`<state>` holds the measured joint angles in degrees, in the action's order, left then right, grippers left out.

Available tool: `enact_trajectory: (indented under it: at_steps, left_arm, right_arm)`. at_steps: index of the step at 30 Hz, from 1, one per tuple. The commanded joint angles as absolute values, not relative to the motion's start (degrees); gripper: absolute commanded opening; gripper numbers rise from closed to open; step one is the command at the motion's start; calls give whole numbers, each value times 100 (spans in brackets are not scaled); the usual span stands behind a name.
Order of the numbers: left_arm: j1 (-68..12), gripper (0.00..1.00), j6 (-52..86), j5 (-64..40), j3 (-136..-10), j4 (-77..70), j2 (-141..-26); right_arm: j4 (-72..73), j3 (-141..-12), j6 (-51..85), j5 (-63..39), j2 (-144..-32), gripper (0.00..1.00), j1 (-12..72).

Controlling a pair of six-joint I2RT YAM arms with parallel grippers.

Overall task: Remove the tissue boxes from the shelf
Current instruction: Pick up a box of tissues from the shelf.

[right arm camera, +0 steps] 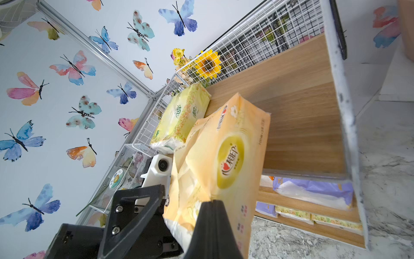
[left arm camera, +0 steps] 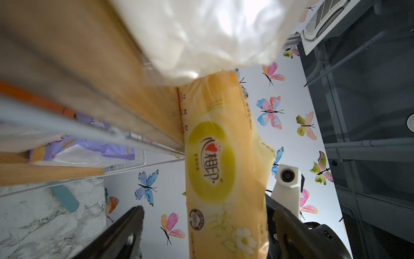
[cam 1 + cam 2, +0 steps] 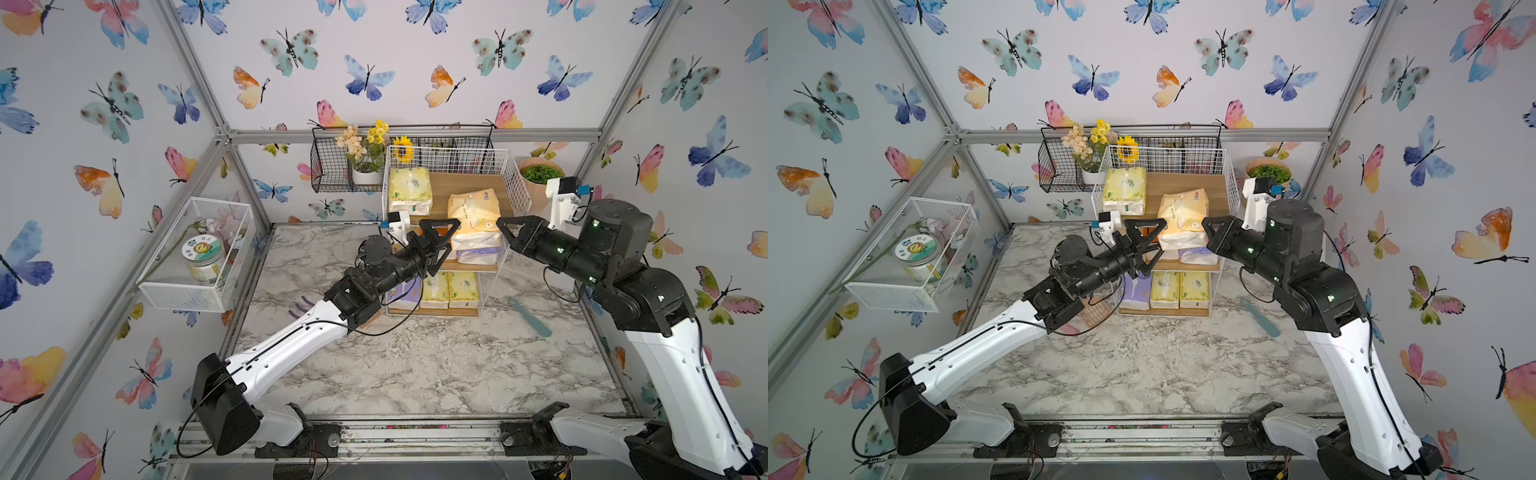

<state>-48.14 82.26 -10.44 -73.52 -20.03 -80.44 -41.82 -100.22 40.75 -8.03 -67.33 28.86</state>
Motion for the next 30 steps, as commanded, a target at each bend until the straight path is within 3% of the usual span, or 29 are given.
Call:
enact_trajectory:
  at_steps: [1, 15, 18, 22, 30]
  left_arm:
    - [-4855, 85, 8407, -1158, -7486, -2433, -8168]
    - [-4956, 28, 8293, -1081, -7523, -2568, -8165]
    - [-4990, 21, 8135, -1000, -7493, -2496, -8089]
    - [-5049, 20, 7855, -917, -7347, -2470, -7892]
    - [-5196, 18, 7189, -1035, -6406, -2783, -7095]
  right_arm:
    - [-4314, -9946, 4130, -976, -6625, 1, 2909]
    - [-4438, -9818, 4207, -1028, -6595, 3, 2909]
    - [-4497, -9832, 4217, -1004, -6574, 20, 2909]
    - [-4626, -9812, 4258, -849, -6411, 48, 2909]
    - [-4229, -8931, 4807, -805, -5592, 76, 2909]
